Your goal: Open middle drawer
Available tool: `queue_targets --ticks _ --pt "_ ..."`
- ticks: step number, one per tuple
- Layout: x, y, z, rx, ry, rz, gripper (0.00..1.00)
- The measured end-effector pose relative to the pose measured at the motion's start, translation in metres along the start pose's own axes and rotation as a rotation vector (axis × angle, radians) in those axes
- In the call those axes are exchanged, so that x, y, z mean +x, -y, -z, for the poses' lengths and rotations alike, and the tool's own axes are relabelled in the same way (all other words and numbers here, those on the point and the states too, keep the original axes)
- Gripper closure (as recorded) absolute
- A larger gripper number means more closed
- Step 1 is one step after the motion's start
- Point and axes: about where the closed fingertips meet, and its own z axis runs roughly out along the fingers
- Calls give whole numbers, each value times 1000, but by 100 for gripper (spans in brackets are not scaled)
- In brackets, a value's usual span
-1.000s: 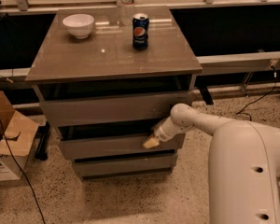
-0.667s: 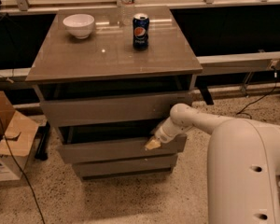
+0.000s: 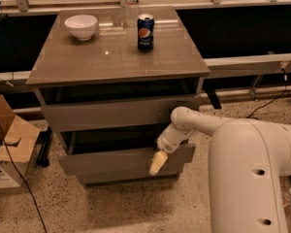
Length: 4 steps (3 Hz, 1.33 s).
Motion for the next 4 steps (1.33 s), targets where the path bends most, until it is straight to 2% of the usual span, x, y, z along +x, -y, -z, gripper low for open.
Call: queue_targets --ticks 1,2,3,4 --pt "0 0 -1 -14 -5 10 0" --pt "12 -10 -4 -45 -118 26 19" --pt "20 -17 -5 -70 -172 29 41" --pt "19 -16 -3 -70 -172 28 66"
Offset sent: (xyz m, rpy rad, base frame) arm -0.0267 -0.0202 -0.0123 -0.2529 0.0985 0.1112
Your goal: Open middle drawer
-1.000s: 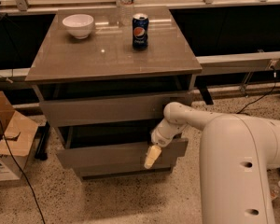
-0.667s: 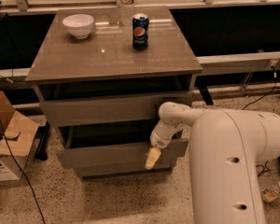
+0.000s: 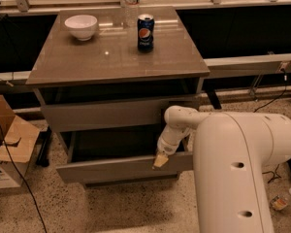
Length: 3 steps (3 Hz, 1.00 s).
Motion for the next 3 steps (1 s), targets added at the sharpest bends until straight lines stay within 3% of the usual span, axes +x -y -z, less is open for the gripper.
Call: queue_targets --ticks 1,2,3 --pt "-3 -8 9 18 -10 2 61" --pt "-1 -43 7 -2 83 -55 38" --pt "-2 -40 7 -2 83 -55 7"
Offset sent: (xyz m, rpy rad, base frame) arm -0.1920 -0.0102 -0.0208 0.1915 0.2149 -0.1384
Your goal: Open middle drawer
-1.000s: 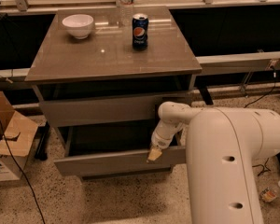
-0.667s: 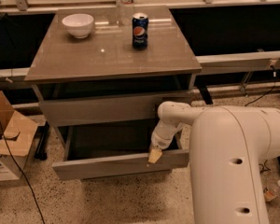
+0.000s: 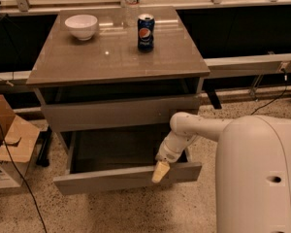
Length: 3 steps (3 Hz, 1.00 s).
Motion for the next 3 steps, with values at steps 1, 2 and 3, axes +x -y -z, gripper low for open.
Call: queue_targets --ticks 1,2,3 --pt "0 0 0 -1 -1 0 0" --pt "11 -13 -10 -51 -53 -9 0" --pt "35 -40 -24 -117 -89 -61 0"
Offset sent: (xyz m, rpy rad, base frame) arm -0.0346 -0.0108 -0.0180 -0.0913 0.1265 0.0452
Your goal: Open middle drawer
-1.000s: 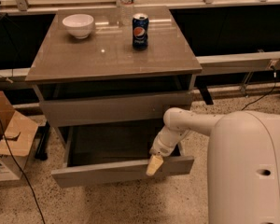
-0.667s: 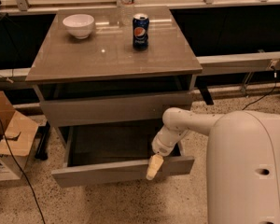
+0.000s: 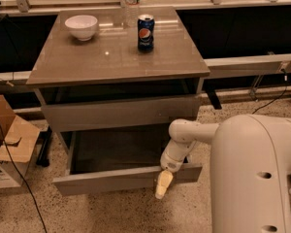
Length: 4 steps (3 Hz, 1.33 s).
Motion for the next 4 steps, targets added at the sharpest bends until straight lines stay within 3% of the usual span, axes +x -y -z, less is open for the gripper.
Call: queue_targets --ticks 2,3,4 --pt "2 -10 0 -9 -12 -11 43" --pt "9 -32 -6 -19 -20 -31 44" --pt "8 -30 -5 -19 -20 -31 21"
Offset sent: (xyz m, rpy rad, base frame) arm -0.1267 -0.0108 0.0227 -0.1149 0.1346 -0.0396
